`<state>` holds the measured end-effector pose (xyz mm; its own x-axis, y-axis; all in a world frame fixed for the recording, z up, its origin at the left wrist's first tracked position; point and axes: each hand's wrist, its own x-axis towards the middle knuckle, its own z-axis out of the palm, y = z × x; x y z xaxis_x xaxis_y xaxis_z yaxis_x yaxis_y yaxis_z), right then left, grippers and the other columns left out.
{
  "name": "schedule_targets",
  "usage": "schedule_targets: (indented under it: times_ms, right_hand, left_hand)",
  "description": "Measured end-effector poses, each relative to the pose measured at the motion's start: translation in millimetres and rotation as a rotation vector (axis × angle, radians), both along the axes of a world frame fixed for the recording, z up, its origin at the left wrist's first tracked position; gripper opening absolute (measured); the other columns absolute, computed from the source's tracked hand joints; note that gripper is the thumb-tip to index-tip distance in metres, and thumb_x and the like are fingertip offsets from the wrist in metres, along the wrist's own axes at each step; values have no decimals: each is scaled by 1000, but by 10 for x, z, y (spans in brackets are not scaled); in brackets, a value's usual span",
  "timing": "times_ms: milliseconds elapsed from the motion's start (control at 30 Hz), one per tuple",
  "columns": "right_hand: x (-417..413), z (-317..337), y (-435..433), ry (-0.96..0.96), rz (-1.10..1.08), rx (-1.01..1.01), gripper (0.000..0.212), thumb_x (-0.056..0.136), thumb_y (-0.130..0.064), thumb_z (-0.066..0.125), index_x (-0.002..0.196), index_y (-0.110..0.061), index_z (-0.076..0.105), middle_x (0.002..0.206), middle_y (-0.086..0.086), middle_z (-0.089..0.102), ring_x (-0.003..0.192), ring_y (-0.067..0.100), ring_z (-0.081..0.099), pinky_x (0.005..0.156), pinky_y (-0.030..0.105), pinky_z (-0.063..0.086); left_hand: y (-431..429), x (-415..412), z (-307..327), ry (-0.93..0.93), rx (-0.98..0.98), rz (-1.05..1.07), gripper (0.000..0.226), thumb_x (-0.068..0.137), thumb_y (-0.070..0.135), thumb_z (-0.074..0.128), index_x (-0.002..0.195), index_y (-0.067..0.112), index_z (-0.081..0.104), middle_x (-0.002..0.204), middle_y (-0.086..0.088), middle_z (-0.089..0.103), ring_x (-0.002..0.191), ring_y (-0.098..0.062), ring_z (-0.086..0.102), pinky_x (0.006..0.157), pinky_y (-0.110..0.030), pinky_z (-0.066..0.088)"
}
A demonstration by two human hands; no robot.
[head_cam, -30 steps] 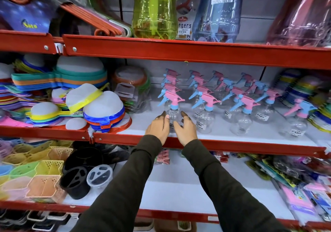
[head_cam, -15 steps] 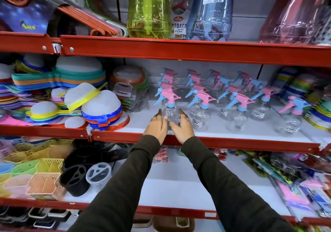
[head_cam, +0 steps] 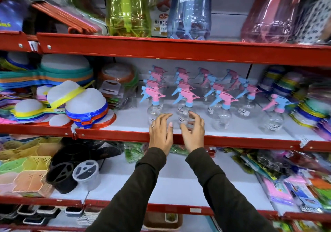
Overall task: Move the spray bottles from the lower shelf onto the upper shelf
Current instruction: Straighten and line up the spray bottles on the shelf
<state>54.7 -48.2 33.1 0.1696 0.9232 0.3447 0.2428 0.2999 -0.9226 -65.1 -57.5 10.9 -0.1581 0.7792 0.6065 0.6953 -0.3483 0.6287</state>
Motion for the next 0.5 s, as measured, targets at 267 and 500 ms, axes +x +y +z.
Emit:
schedule_targets:
  times_ms: [267, 500]
  right_hand:
    - [366, 107, 264, -87, 123, -219, 66, 95, -24, 57, 154, -18, 26, 159, 7, 27, 146, 25, 32, 119, 37, 29]
    - [433, 151, 340, -112, 202, -250, 64, 96, -22, 55, 153, -14, 27, 158, 10, 32, 143, 26, 37, 117, 34, 33]
  left_hand:
    - [311, 372, 252, 135, -392, -12, 62, 101, 45, 19, 152, 9, 27, 152, -14, 42, 143, -22, 34, 119, -43, 7]
    - [297, 514, 372, 141, -467, -29, 46, 105, 30, 24, 137, 6, 47, 144, -20, 49, 137, -28, 41, 120, -44, 14]
